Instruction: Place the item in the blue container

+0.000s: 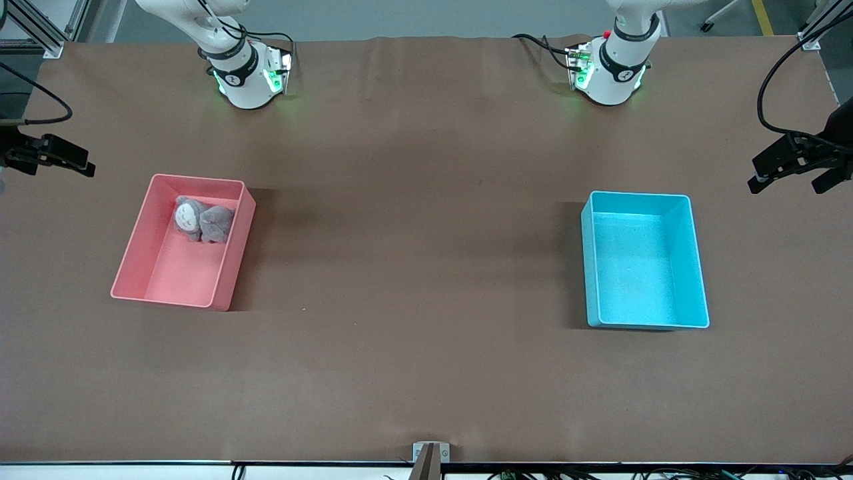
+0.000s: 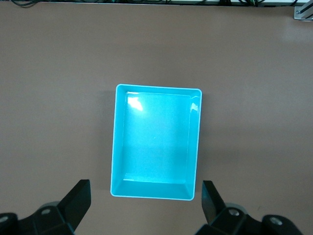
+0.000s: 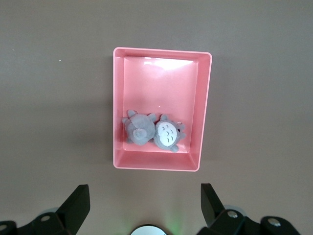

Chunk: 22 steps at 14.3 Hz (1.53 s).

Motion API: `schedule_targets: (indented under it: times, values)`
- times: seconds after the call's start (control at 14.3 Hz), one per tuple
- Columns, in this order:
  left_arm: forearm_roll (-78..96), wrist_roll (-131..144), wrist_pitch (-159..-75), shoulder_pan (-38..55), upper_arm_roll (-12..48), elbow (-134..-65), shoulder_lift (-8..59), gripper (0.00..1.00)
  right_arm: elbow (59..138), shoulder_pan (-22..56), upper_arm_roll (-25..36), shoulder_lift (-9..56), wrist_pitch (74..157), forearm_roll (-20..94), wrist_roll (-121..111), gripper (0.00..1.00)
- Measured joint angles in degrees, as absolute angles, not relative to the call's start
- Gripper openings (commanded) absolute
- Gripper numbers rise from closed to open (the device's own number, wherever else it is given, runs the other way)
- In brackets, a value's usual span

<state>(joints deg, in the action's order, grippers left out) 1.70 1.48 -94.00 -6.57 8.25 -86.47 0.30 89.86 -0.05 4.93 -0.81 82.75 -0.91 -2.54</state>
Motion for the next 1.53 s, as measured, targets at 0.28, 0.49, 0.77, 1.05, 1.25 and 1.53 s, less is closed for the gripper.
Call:
schedule_targets:
  times: [0.28,0.49,0.77,1.05,1.25,1.53]
  values:
    - [1.7,1.5,-94.0,-6.6,8.3,-86.3,0.3,1.0,89.9,-0.1,5.0,-2.9,81.3,-0.9,-2.5,1.0]
    - [1.7,1.5,-94.0,-6.6,8.5,-86.2,0.3,1.0,90.0,0.0,4.8,-4.2,80.6,-0.9,-2.6,1.0]
    - [1.7,1.5,-94.0,-6.6,8.4,-86.2,0.3,1.0,91.2,0.0,4.8,-4.4,80.8,0.0,-2.6,1.0]
    - [1.7,1.5,-94.0,-6.6,8.1,-86.2,0.3,1.0,92.0,0.0,4.9,-4.9,81.0,0.4,-2.6,1.0]
    - [1.7,1.5,-94.0,-6.6,8.1,-86.2,0.3,1.0,92.1,0.0,4.9,-6.1,80.5,0.4,-2.6,1.0]
    - [1.7,1.5,-94.0,-6.6,8.1,-86.2,0.3,1.0,90.8,0.0,4.9,-7.2,77.8,0.5,-2.6,1.0]
